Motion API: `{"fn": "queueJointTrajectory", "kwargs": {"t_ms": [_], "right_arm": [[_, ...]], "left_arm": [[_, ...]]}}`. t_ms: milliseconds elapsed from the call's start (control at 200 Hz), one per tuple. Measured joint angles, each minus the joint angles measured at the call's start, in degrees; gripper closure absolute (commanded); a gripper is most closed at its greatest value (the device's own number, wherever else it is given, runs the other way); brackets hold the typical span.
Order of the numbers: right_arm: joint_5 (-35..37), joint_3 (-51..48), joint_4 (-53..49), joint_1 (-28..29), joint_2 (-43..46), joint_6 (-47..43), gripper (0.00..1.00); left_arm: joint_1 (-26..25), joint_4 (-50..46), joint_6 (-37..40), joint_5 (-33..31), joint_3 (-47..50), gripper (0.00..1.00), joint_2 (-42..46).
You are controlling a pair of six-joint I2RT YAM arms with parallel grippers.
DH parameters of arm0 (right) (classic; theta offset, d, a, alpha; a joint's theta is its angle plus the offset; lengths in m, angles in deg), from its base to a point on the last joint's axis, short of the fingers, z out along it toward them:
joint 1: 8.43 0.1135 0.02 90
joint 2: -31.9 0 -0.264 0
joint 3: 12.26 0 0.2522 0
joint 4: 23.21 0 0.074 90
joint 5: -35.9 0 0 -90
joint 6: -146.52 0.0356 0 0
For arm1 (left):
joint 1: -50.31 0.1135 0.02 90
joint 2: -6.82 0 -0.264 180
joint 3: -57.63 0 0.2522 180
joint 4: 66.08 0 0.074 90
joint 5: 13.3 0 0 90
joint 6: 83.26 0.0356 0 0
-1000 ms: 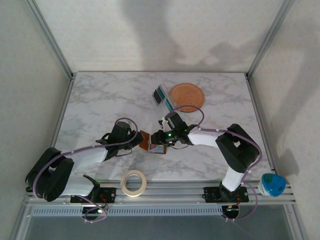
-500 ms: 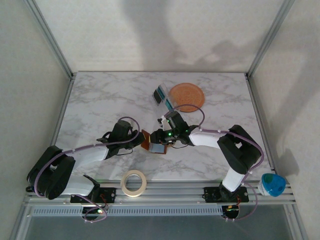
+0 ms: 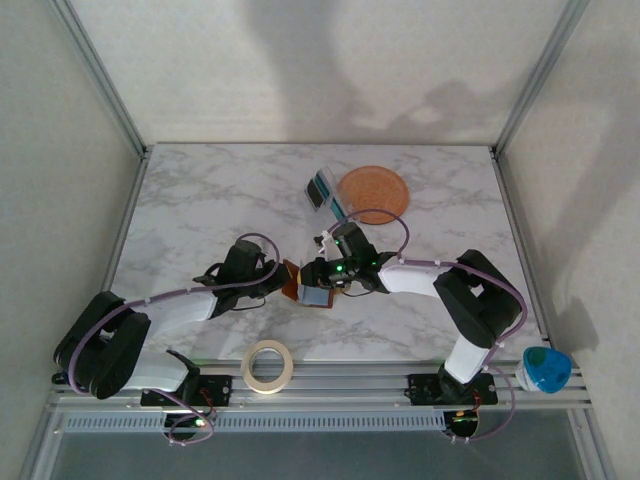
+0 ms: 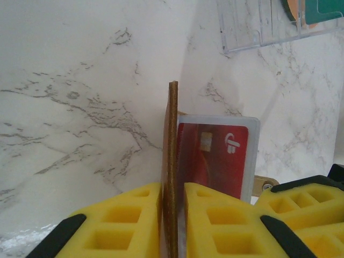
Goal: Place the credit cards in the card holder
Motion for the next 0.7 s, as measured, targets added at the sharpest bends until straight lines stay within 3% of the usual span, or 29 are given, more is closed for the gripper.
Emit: {"fn": "queueJointTrajectory", "kwargs": {"t_ms": [355, 531, 701], "right_arm": [[-1.07, 0.0, 1.92, 0.0, -1.92, 0.39, 0.89], [-0.98, 0.0, 1.97, 0.0, -2.19, 0.39, 0.85], [-0.79, 0.0, 1.92, 0.0, -2.73, 0.44, 0.74]], "left_arm": [[0.24, 0.04, 0.2, 0.46, 0.0, 0.72, 0.31], [0.24, 0.22, 0.46, 0.68, 0.0, 0.69, 0.81], [0.24, 0.7, 0.68, 1.55, 0.0, 0.68, 0.55]]}}
